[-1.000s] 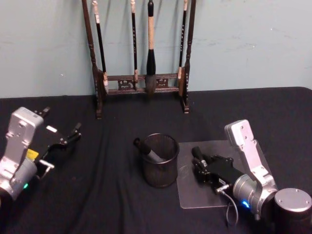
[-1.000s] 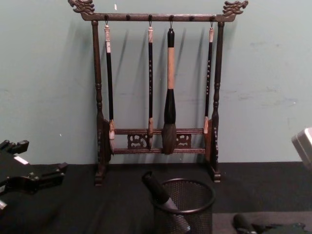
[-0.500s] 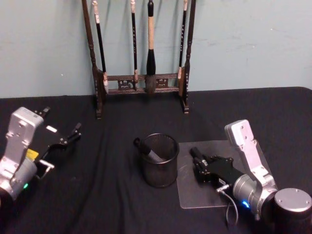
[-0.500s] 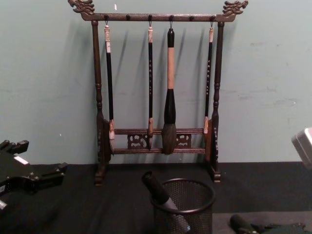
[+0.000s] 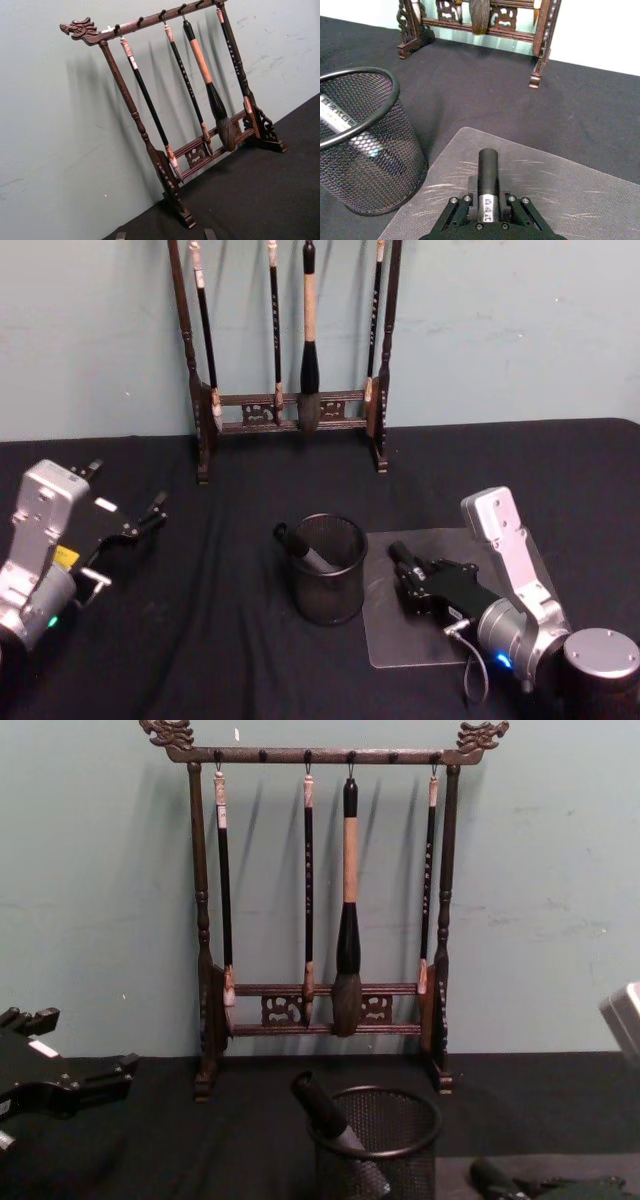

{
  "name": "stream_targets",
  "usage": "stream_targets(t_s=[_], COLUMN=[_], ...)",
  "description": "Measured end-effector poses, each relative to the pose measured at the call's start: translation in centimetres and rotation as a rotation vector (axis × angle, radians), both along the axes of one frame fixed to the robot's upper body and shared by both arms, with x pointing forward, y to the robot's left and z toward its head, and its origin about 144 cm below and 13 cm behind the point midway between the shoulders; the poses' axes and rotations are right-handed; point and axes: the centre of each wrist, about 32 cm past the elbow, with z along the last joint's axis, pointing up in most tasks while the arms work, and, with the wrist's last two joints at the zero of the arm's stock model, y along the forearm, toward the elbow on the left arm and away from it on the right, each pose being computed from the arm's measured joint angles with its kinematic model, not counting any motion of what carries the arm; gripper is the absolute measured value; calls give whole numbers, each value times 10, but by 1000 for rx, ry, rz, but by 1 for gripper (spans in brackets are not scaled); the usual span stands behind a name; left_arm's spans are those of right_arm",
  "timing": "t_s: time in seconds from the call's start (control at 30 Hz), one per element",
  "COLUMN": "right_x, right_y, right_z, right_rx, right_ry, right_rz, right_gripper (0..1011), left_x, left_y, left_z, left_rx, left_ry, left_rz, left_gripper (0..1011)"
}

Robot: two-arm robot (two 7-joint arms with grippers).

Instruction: Pick up the water-based marker from the table and place it into the pen holder.

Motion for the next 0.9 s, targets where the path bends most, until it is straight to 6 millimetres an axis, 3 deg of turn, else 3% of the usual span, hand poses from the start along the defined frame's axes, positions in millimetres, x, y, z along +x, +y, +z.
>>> stream_targets(t_s=[0.9], right_x=[-14], right_y=[-6], right_z=[7], right_rx=[10], right_ry=[-223], right_rz=[-2], right_gripper=[241], left_x=[0], left_y=[0], left_z=[0], left_rx=[0], left_ry=[0], left_rz=[0], left_gripper=[1009])
